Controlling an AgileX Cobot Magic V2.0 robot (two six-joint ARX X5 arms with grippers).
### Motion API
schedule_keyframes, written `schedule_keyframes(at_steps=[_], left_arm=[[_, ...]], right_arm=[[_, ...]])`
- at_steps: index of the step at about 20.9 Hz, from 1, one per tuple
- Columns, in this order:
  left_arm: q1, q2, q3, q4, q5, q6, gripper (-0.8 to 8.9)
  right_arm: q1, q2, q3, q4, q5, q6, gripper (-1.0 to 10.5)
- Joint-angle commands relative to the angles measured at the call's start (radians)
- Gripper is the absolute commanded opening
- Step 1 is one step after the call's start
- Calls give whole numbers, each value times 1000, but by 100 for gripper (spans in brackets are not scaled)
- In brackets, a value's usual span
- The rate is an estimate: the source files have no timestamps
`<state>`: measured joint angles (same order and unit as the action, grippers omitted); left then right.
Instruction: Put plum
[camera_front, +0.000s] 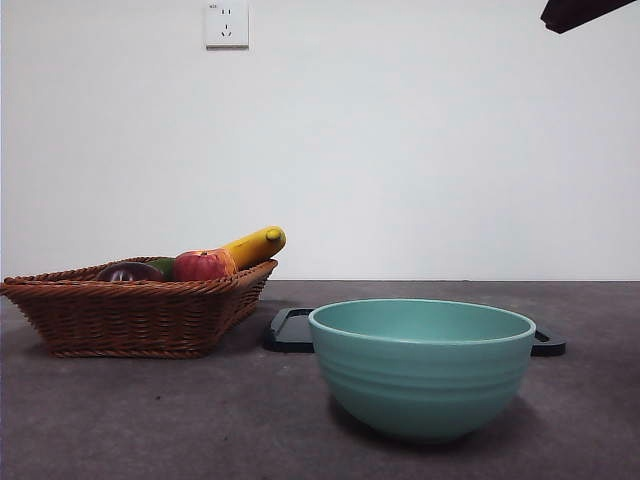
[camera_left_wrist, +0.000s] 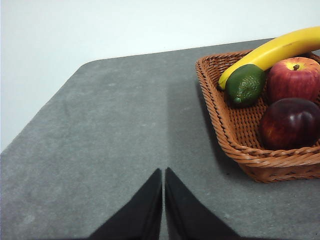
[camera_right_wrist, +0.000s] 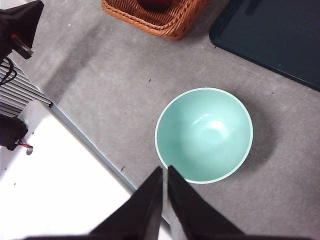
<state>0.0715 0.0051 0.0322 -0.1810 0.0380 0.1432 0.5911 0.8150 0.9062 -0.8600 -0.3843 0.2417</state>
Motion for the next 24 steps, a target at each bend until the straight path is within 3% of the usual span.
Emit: schedule_keyframes(at_steps=[1, 6, 11, 14, 18, 24], left_arm=[[1, -2, -21, -6, 0, -5, 8], [1, -2, -21, -6, 0, -5, 8], [0, -2, -21, -6, 1, -5, 8], [0, -2, -21, -6, 0, -5, 8], [0, -2, -21, -6, 0, -5, 8], [0, -2, -21, -6, 1, -5, 8]], right_arm=[[8, 5, 16, 16, 37, -61, 5], [-39, -6, -24, 201, 242, -116, 5], [-182, -92, -176, 453, 245, -127, 5], [-346, -218, -364, 650, 247, -155, 5], [-507, -407, -541, 747, 247, -212, 5], [-576, -617, -701, 817, 251, -253, 5]])
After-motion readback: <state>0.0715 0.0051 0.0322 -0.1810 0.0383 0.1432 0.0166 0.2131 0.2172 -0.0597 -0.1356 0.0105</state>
